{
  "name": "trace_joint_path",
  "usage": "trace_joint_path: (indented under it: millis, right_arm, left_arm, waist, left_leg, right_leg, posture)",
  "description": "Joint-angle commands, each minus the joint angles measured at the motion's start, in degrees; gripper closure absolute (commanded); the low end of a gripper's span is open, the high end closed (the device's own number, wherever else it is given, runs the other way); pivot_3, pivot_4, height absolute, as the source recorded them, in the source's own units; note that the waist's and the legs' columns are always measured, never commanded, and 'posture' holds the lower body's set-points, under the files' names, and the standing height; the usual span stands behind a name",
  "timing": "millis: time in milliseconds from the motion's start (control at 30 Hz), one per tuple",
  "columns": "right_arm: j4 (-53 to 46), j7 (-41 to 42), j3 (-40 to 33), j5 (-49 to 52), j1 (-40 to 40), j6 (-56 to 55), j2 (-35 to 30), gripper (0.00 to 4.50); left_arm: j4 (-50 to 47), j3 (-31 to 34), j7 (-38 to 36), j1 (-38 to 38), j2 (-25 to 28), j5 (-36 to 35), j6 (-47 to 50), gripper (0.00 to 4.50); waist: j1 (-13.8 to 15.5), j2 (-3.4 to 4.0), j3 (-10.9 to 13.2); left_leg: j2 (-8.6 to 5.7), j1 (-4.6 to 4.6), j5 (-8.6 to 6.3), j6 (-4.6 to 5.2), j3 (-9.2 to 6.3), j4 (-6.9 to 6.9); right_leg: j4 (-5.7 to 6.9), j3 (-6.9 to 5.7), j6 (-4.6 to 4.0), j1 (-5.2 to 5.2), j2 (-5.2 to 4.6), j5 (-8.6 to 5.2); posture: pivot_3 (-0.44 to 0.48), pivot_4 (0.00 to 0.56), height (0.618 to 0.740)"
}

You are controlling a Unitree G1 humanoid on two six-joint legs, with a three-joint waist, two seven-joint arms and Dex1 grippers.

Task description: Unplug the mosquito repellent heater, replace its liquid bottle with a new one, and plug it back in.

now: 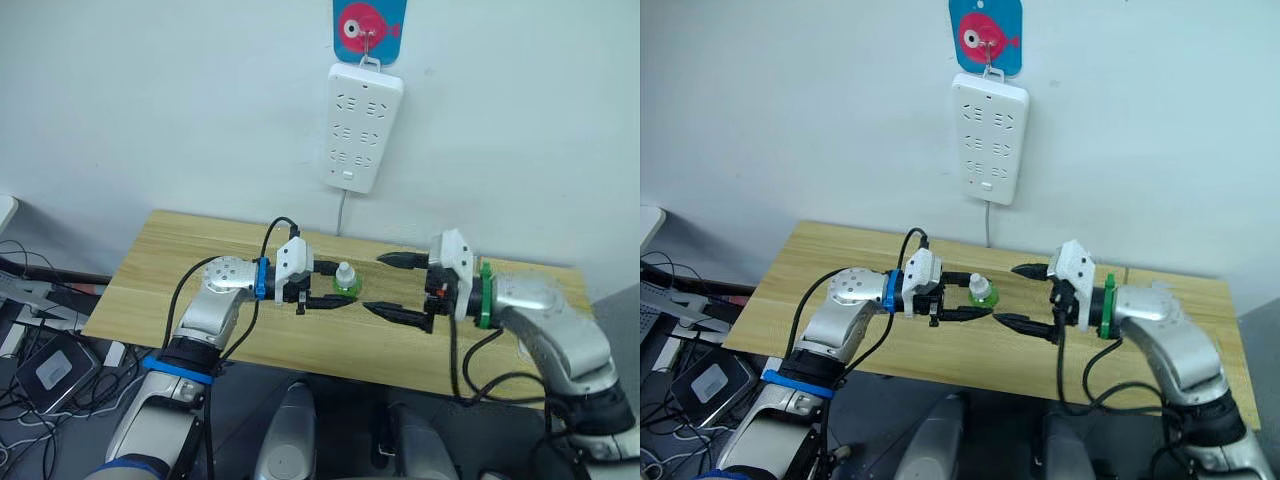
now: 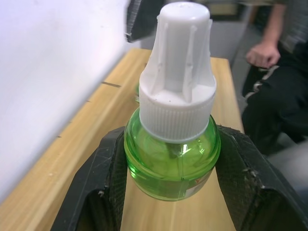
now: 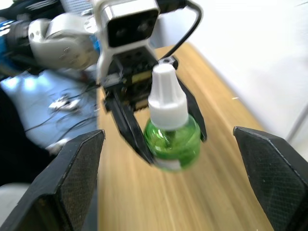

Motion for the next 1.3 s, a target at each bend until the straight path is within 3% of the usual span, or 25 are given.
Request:
trace_joint_path:
  millis: [33,333,467,700,800,933,1067,1200,1300]
  right_arm:
    - [-4.63,-7.18,1.88,-1.91,1.0,0.48,3.55,0.02]
    - [-2.65,-14.62,4.71,-5.23,0.94,-1.37,9.52,0.02]
    - [-2.2,-15.65,4.61,-5.39,1.24,-2.45,10.65,0.88]
    - [-1.91,-14.18,4.85,-4.91,1.9,-3.44,9.83,3.5]
    - [-1.83,-13.32,4.65,-4.28,1.57,-3.55,9.54,3.51]
    - [-1.53,-7.04,4.67,-1.29,-0.79,-3.7,6.55,3.51]
    - [5.84,9.82,5.33,3.67,-8.38,-6.05,0.93,3.51]
    - [17.22,27.79,10.15,2.16,-16.64,-12.07,-3.26,3.51]
    - [23.57,33.85,11.84,0.77,-21.08,-14.88,-3.75,3.51]
  left_arm:
    - [-0.43,0.25,1.58,-1.15,-1.17,0.16,-0.37,2.27]
    - [0.78,-0.7,1.04,-2.6,-3.04,0.69,-0.56,2.27]
    - [0.56,-0.71,0.54,-2.39,-3.13,0.74,-0.37,2.27]
    - [0.28,-0.93,0.2,-1.98,-3.12,0.85,-0.6,2.27]
    - [0.04,-1.16,-0.12,-1.91,-3.12,0.73,-0.44,2.27]
    - [-1.5,-2.17,-2.03,-1.17,-3.11,-0.01,0.06,2.27]
    - [-4.2,-4.53,-7.81,0.1,-1.83,-0.89,-0.44,2.27]
    - [-6.65,-6.44,-12.72,1.2,0.07,-1.57,-0.68,2.27]
    - [-6.55,-7.14,-14.58,1.25,0.57,-1.56,-1.46,2.27]
  waist:
    - [-0.2,-0.01,0.0]
    - [-0.51,-0.01,-0.01]
    - [-0.82,-0.01,-0.01]
    - [-1.76,-0.01,-0.01]
    - [-2.1,-0.01,-0.01]
    - [-2.27,-0.01,-0.01]
    - [-2.36,0.0,0.02]
    - [-2.59,0.01,0.02]
    - [-2.58,0.0,0.06]
  left_leg:
    - [0.0,0.01,0.0,0.0,0.0,0.01]
    - [0.0,0.0,0.0,0.0,0.01,0.0]
    - [0.0,0.0,0.0,0.0,0.0,0.0]
    - [0.0,0.0,0.0,0.0,0.0,0.0]
    - [0.0,0.0,0.0,0.0,-0.01,0.0]
    - [0.0,0.0,0.0,0.0,0.0,0.01]
    - [0.0,0.01,0.01,0.01,0.0,0.02]
    - [0.04,0.04,0.01,0.02,-0.02,0.04]
    - [0.05,0.03,0.0,0.03,-0.03,0.02]
  right_leg:
    - [0.0,-0.01,0.01,0.02,0.0,0.0]
    - [-0.03,-0.02,-0.03,0.01,0.0,0.02]
    - [-0.02,-0.02,-0.03,0.01,0.01,0.02]
    - [-0.02,-0.02,-0.03,0.02,0.0,0.02]
    - [-0.01,-0.02,-0.03,0.02,0.0,0.02]
    - [-0.01,-0.01,-0.02,0.02,0.0,0.01]
    - [-0.01,-0.01,-0.01,0.04,0.0,0.01]
    - [0.0,-0.02,-0.03,0.05,0.05,0.01]
    - [-0.01,-0.05,-0.05,0.04,0.06,0.02]
  posture:
    - [0.281,0.233,0.74]
    - [0.261,0.226,0.74]
    - [0.259,0.225,0.74]
    - [0.261,0.226,0.74]
    - [0.266,0.231,0.74]
    - [0.265,0.246,0.74]
    - [0.283,0.264,0.74]
    - [0.3,0.261,0.74]
    - [0.299,0.273,0.74]
